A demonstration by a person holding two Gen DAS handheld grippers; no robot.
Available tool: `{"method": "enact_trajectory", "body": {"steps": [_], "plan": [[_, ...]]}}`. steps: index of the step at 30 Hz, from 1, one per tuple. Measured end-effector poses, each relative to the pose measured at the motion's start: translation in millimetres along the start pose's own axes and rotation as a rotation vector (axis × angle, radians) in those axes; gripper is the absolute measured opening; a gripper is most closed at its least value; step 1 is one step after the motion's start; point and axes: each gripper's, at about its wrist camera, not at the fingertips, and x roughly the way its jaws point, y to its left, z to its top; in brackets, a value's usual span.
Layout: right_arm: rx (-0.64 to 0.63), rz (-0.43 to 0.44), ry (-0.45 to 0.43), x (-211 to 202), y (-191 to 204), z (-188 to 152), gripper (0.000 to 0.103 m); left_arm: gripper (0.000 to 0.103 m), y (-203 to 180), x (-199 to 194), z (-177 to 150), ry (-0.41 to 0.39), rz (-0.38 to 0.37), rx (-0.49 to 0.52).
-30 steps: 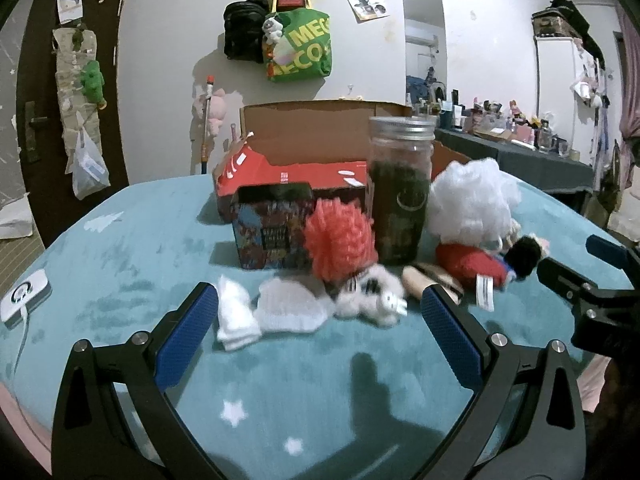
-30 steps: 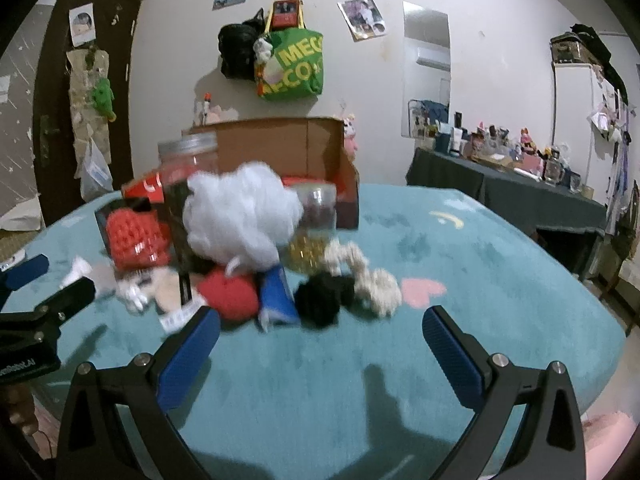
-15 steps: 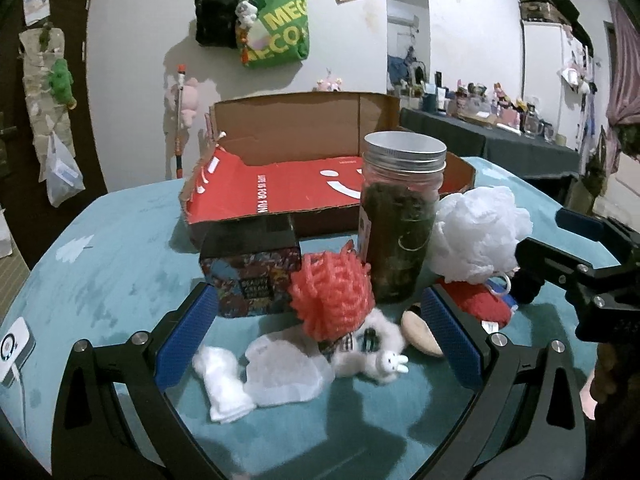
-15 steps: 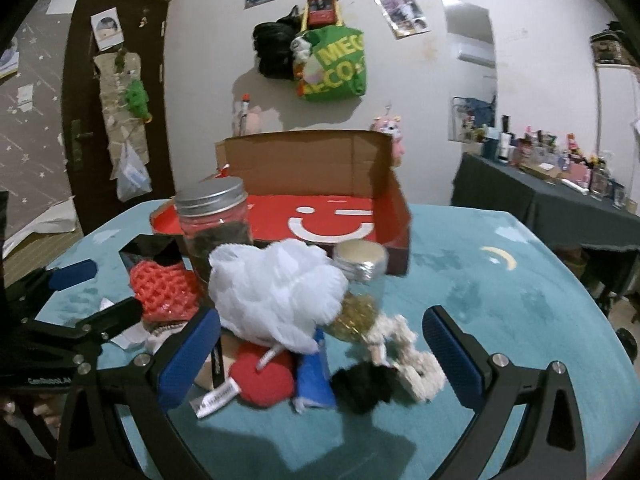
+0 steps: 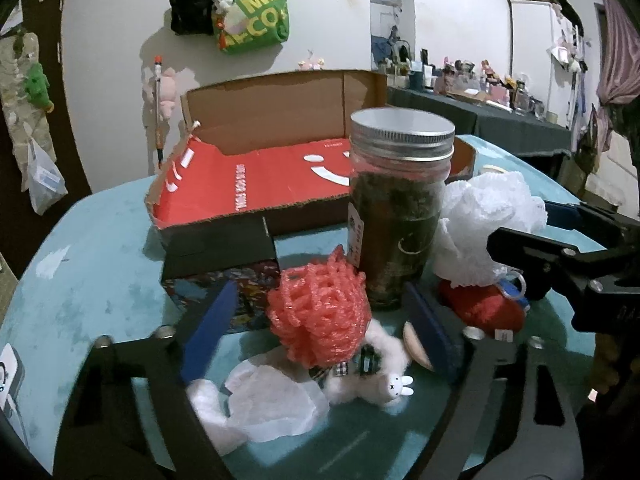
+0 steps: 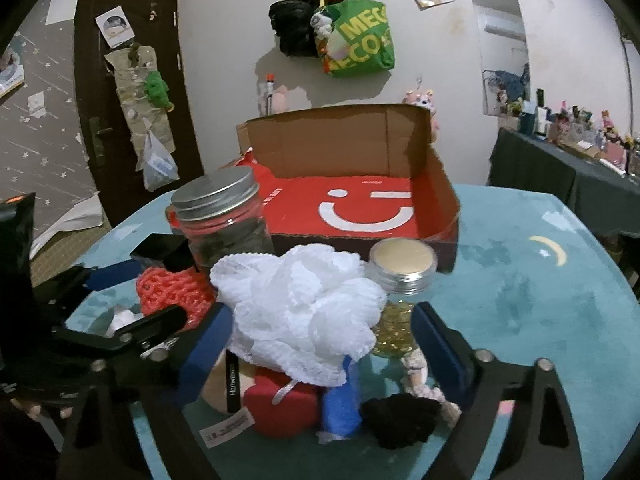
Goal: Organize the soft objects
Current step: 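Grasp the coral mesh ball with the left tool while the right tool grasps the white bath puff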
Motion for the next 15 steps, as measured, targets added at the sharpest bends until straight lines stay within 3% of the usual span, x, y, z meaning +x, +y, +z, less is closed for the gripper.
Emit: {"method": "enact_trajectory", "body": {"steps": [3,4,7,15], "plan": [[0.004,0.049,0.015,2.4,0.7,-1.6,0.065,0.042,0.2,7.4,-0.5,0.026,-0.022,-0.004],[0.005,0.058,0.015,2.1,1.4,-2.9,0.054,0.041,0.9,9.1,-1.7,0.035,-0.03,-0.01],[-0.016,0.054,-0.018,-5.8,5.4,-6.0,0.033,0.038,2.3,10.8,-3.5,0.052,-0.044,-0.023],[-0.062,0.028,-0.065,-23.9,15.4,-7.0,0.024,0.036,-1.6,-6.9,-3.1,0.014,-0.044,-0.015]]}}
